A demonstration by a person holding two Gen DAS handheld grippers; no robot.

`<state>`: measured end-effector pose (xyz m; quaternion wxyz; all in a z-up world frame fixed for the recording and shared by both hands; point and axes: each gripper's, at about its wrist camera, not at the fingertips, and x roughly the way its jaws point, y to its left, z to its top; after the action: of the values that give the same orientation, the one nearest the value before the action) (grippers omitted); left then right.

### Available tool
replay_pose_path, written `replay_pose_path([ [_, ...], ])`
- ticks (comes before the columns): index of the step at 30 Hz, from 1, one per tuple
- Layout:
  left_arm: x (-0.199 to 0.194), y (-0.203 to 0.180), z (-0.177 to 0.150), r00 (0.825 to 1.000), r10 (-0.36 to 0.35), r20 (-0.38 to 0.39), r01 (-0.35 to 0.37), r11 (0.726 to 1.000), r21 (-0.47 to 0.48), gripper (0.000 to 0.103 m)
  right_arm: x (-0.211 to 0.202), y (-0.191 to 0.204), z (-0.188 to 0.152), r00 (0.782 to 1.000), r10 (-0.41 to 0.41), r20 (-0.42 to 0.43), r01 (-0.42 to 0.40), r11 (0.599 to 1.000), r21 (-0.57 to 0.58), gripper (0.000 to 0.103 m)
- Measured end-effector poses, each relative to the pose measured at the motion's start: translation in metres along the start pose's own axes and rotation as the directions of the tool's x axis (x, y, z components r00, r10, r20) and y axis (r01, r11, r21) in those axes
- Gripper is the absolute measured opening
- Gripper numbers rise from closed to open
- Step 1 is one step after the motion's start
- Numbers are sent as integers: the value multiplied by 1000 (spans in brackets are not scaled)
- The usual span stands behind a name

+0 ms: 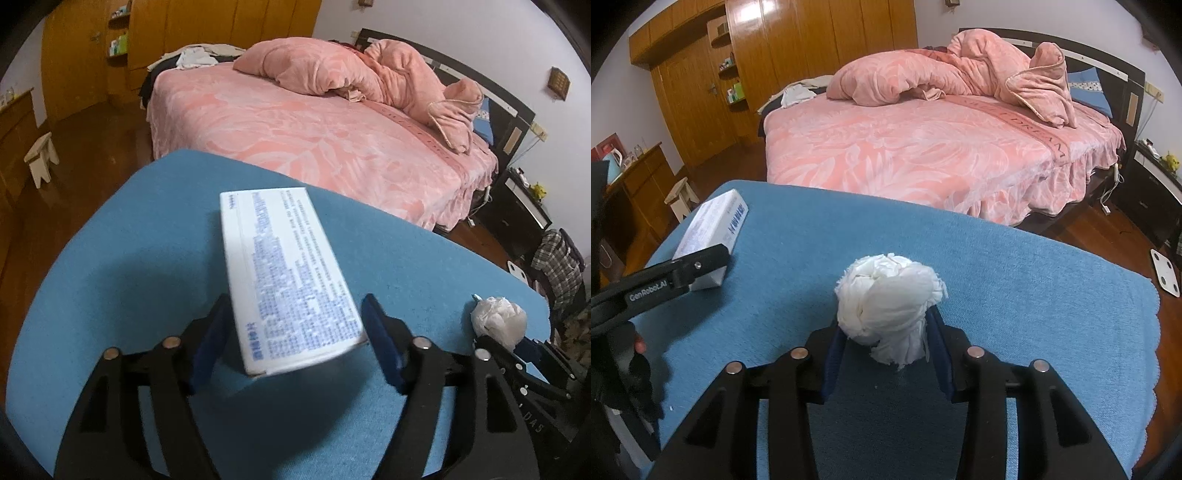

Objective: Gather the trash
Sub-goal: 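Grasp the white medicine box with the left gripper while the right gripper holds the tissue, then carry the white box and tissue over the trash bin with both grippers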

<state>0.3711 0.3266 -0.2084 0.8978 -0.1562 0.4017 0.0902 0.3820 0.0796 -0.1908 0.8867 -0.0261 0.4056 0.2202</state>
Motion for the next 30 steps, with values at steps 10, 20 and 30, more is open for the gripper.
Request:
replay_pose_path([
  [10,-5,-3,-3,1000,-1,25,1,1000,9,61,-5,-3,-3,1000,14,22,-15,1000,16,24],
  [20,-48,-19,-32,997,-52,59,48,996,69,59,-42,1,-11,996,48,75,-50,999,22,24],
  [30,-105,-50,-72,984,-156,86,148,985,94,59,-107,-10,-31,989,72,127,-80,995,58,24],
])
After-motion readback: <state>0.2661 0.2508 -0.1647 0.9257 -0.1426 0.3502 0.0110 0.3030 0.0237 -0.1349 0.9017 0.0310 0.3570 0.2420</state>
